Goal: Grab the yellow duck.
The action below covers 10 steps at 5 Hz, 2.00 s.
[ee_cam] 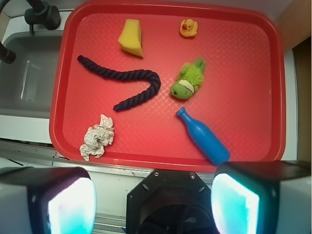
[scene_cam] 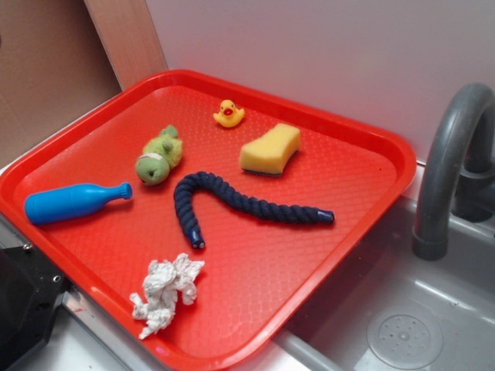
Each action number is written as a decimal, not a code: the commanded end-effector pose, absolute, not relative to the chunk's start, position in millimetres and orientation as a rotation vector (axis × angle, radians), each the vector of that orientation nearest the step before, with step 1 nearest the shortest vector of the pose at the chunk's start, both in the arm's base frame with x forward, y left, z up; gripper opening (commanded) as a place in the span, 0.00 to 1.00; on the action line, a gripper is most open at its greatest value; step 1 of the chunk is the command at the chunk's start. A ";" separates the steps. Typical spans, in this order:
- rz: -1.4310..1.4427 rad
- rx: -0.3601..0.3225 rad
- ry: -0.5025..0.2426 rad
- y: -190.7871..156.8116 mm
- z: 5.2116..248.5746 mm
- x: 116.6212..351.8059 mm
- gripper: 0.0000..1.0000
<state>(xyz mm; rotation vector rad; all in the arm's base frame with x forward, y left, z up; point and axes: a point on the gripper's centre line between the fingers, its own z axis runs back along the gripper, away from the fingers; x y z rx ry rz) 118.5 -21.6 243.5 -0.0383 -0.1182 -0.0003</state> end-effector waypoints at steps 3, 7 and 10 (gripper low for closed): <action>0.071 -0.034 -0.327 -27.3 229.2 186.8 1.00; 0.121 0.222 -0.509 33.8 142.4 288.9 1.00; 0.226 0.204 -0.476 58.0 94.6 332.4 1.00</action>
